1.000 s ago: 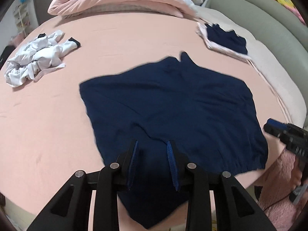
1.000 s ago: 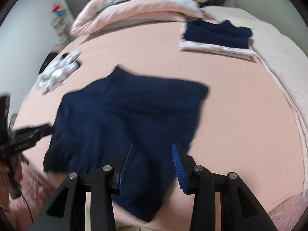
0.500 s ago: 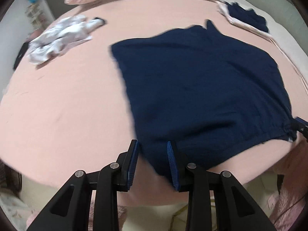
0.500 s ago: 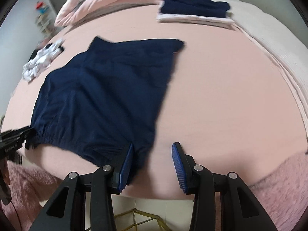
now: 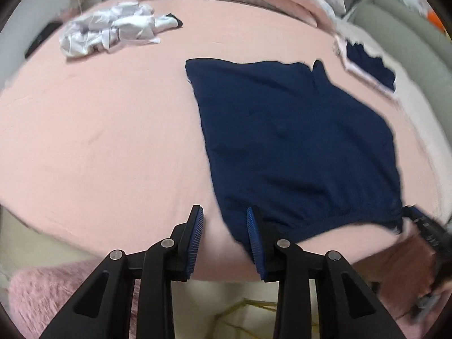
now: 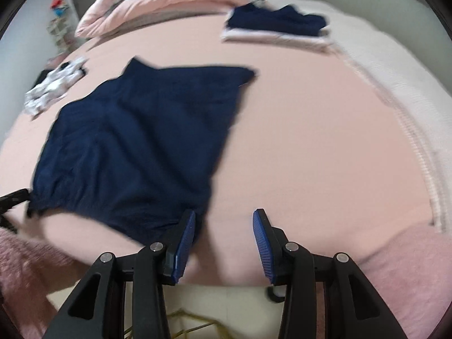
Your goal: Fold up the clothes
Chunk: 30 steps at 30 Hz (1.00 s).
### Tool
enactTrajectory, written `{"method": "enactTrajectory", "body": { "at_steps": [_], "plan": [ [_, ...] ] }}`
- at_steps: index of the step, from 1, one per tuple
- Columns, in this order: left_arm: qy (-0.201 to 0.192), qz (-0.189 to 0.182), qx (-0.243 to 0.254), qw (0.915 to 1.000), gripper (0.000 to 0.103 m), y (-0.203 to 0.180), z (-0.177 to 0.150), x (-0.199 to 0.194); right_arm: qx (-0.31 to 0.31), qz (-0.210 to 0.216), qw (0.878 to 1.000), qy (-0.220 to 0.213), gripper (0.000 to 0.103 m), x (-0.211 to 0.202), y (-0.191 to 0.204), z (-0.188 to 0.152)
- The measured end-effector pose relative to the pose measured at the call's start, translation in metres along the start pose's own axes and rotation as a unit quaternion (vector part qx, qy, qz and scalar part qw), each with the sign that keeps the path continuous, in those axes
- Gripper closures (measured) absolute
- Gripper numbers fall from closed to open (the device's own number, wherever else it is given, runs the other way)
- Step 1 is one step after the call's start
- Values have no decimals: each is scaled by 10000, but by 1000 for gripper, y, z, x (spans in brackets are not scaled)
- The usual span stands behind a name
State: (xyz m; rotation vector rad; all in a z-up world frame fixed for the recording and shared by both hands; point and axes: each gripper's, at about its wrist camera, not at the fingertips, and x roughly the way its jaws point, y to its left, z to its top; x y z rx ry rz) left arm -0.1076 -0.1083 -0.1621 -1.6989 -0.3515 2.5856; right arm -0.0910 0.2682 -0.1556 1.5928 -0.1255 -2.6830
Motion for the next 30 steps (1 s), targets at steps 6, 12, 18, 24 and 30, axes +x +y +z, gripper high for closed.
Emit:
{"method": "enactTrajectory", "body": {
  "at_steps": [6, 12, 18, 24, 30],
  "plan": [
    [216, -616, -359, 9972, 73, 0, -11, 12, 434, 1014, 9937, 187, 61, 0, 0, -5],
    [215, -572, -136, 9980, 73, -8, -37, 4, 335, 1215, 9911, 432, 61, 4, 14, -18],
    [117, -486, -88, 9987, 75, -7, -42, 5, -157, 806, 9959, 371, 61, 14, 31, -15],
    [20, -388, 4, 9992, 90, -12, -47, -1, -421, 875, 9949, 278, 84, 15, 39, -17],
    [-78, -596, 13, 9982, 92, -14, -41, -22, -112, 1140, 9934, 102, 93, -1, 24, -14]
  ]
}}
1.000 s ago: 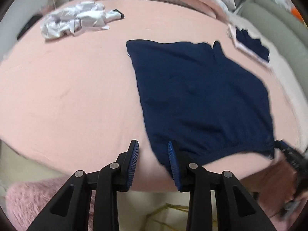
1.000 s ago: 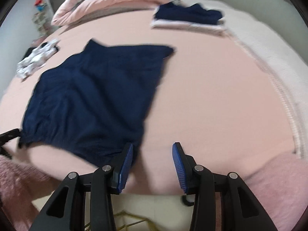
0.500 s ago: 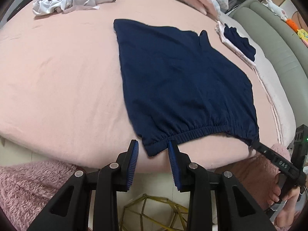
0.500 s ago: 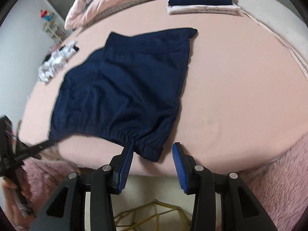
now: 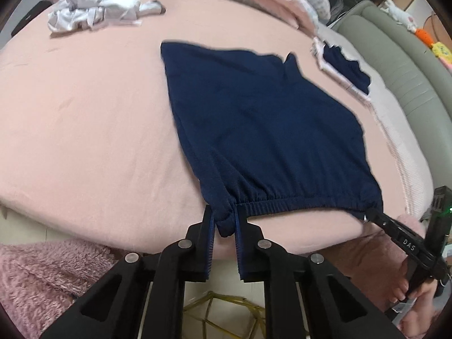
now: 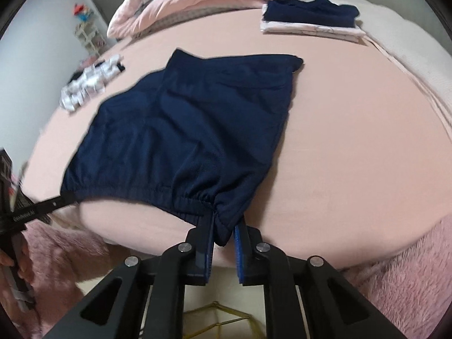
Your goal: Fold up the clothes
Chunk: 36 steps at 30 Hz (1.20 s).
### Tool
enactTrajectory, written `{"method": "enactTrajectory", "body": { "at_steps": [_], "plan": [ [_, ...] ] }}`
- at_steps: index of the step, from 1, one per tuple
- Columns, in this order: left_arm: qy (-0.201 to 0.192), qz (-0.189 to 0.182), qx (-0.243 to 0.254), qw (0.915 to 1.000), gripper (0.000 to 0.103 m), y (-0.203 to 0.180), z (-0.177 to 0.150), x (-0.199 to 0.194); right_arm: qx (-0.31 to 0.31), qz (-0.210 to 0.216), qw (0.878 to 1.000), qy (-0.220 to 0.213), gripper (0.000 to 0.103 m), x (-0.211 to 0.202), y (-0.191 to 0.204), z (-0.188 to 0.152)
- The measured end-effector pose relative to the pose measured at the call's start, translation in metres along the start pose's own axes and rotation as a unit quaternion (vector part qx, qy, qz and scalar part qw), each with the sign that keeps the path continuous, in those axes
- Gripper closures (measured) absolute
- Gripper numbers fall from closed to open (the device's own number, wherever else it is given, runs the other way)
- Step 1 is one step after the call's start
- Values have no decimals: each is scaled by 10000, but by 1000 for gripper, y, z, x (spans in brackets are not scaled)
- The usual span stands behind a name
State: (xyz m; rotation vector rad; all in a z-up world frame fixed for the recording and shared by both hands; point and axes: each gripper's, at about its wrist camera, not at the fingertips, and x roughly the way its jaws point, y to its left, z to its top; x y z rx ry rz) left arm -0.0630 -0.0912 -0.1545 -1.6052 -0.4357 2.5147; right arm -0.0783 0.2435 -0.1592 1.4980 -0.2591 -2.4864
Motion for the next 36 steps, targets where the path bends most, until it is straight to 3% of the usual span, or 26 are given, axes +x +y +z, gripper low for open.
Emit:
{"method": "enactTrajectory", "body": {
  "at_steps": [2, 5, 7, 9, 12, 15, 18, 22, 25, 28, 33, 36],
  "plan": [
    [87, 38, 70, 9999, 92, -2, 1, -3, -58, 10, 10000, -18, 93, -4, 2, 0],
    [509, 171, -51, 9985, 89, 7, -1, 18, -105, 2, 9986, 526, 92, 16, 1, -6],
    [695, 168, -105, 9974, 88, 10, -2, 24, -87, 18, 9987, 502, 89, 16, 2, -5],
    [633, 176, -109, 9978, 78, 10, 1, 14, -77, -7, 9986, 529, 83, 11, 2, -3],
    [287, 632, 167, 9974, 60, 2, 9, -16, 81, 75, 9991, 417, 72, -11, -5, -2],
    [-22, 560, 437, 9975, 59, -15, 25, -31, 84, 58, 9999, 37, 71, -42, -12, 9],
    [-233, 355, 968, 9944, 59, -46, 50, -27, -46, -94, 9998, -191, 71, -51, -19, 40],
    [-241, -226, 1440, 9890, 59, -93, 80, 12, -255, -199, 9990, -322, 71, -27, -31, 92],
    [-73, -215, 1734, 9846, 60, -117, 93, 50, -341, -131, 9992, -157, 71, 7, -32, 116],
    [6, -218, 1764, 9841, 60, -130, 106, 76, -496, -465, 9977, -16, 71, 40, -34, 131],
    [-81, -109, 1511, 9884, 60, -127, 141, 98, -312, -531, 9981, 31, 71, 55, -60, 158],
    [-96, -270, 1429, 9893, 74, -125, 156, 106, -456, -134, 9988, 80, 71, 57, -63, 171]
  ]
}}
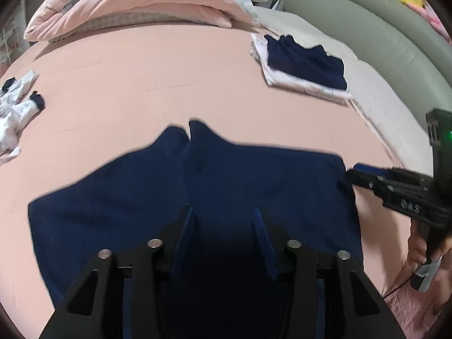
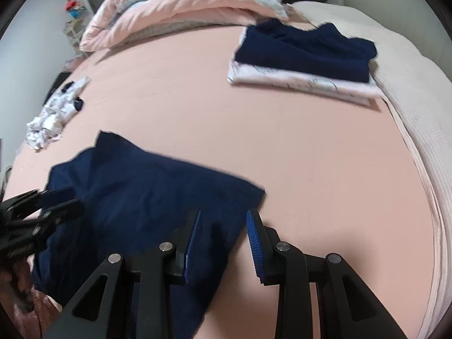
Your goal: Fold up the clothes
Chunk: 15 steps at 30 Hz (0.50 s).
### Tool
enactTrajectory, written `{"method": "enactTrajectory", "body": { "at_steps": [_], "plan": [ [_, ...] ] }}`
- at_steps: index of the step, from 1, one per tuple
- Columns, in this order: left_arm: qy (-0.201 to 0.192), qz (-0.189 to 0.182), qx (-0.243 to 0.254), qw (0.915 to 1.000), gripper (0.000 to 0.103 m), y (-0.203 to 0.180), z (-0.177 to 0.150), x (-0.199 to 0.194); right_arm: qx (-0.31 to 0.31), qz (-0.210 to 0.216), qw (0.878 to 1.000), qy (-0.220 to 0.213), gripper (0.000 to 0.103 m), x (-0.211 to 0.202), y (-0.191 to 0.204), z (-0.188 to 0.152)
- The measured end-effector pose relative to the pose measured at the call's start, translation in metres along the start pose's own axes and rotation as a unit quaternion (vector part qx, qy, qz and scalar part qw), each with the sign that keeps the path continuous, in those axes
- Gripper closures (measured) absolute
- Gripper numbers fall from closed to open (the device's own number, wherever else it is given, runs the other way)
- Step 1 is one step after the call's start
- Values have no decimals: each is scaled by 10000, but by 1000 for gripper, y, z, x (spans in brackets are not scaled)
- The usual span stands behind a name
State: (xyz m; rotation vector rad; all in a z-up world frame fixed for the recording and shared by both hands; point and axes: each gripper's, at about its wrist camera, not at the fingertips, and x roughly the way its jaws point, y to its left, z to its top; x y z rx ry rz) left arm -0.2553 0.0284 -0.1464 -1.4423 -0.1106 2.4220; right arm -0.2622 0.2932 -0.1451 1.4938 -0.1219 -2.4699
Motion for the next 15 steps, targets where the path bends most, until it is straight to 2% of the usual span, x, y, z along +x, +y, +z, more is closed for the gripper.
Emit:
{"method": "enactTrajectory", "body": {
  "at_steps": [2, 3, 5, 6, 9, 11, 14, 15],
  "plan": [
    [35, -55, 133, 9999, 76, -3, 7, 6, -160, 356, 9991, 158, 71, 10, 6, 1],
    [71, -62, 222, 9997, 78, -5, 9, 10, -265, 351, 9988, 212, 71, 15, 9, 0],
    [211, -11, 381, 9990, 78, -7, 11, 19, -480, -79, 9982, 350, 75, 31, 13, -8],
    [270, 27, 410, 9988, 78, -6, 12, 23, -456, -132, 9983, 327, 79, 33, 9, -11],
    [341, 59, 381, 9987, 78, -2, 23, 44, -231, -445, 9987, 109, 83, 24, -10, -11],
    [321, 70, 433, 9985, 78, -2, 30, 52, -33, -847, 9964, 4, 82, 20, -29, -10],
    [251, 98, 394, 9989, 78, -4, 39, 60, 600, -410, 9974, -15, 82, 18, -58, -9],
    [202, 52, 355, 9992, 78, -5, 42, 56, 668, -396, 9969, -108, 80, 13, -60, -9]
  ]
}}
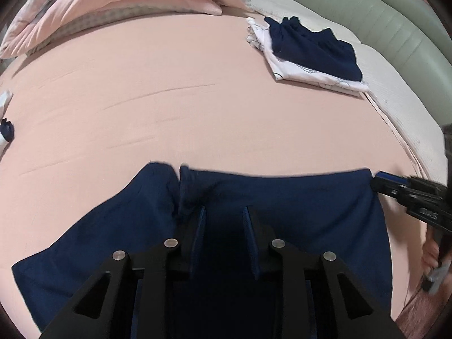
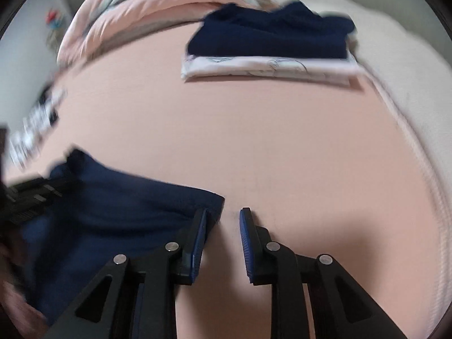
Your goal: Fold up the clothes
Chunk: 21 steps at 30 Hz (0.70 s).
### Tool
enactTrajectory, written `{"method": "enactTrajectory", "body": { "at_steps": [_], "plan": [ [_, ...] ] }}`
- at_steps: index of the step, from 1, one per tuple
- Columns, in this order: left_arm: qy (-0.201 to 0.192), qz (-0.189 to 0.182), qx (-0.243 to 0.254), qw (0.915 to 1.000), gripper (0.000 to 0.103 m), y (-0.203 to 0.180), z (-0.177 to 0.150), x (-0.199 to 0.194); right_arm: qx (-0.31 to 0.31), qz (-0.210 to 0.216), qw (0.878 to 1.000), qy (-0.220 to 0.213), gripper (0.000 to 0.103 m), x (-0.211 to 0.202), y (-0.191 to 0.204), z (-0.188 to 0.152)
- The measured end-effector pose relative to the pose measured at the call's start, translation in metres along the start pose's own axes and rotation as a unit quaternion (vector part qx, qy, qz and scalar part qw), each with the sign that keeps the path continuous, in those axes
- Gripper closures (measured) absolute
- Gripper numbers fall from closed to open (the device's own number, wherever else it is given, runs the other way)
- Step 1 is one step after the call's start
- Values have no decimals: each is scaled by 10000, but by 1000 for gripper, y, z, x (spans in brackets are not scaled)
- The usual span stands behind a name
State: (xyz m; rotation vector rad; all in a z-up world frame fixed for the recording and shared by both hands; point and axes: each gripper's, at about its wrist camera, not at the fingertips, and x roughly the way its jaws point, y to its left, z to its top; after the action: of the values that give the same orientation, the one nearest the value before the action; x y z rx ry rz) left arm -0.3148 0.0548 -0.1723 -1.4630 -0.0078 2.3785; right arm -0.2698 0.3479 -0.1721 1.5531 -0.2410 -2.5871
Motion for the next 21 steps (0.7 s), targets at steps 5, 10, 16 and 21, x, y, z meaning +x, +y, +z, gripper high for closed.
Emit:
{"method": "enactTrajectory", "body": {
  "at_steps": [5, 10, 16, 21],
  "plan": [
    [-644, 447, -109, 9969, 78, 5, -6, -36, 101, 149, 9997, -184, 47, -19, 0, -7],
    [-352, 374, -221, 9984, 88, 22, -3, -14, 47, 109, 9999, -32, 63, 0, 7, -9],
    [-233, 500, -26, 9985, 93, 13, 12, 9, -4, 82, 9996, -261, 98, -2, 3, -6],
    [-61, 568, 161, 9982, 91, 6, 13, 10, 227, 284, 9993, -92, 96, 13, -8, 3]
  ]
}}
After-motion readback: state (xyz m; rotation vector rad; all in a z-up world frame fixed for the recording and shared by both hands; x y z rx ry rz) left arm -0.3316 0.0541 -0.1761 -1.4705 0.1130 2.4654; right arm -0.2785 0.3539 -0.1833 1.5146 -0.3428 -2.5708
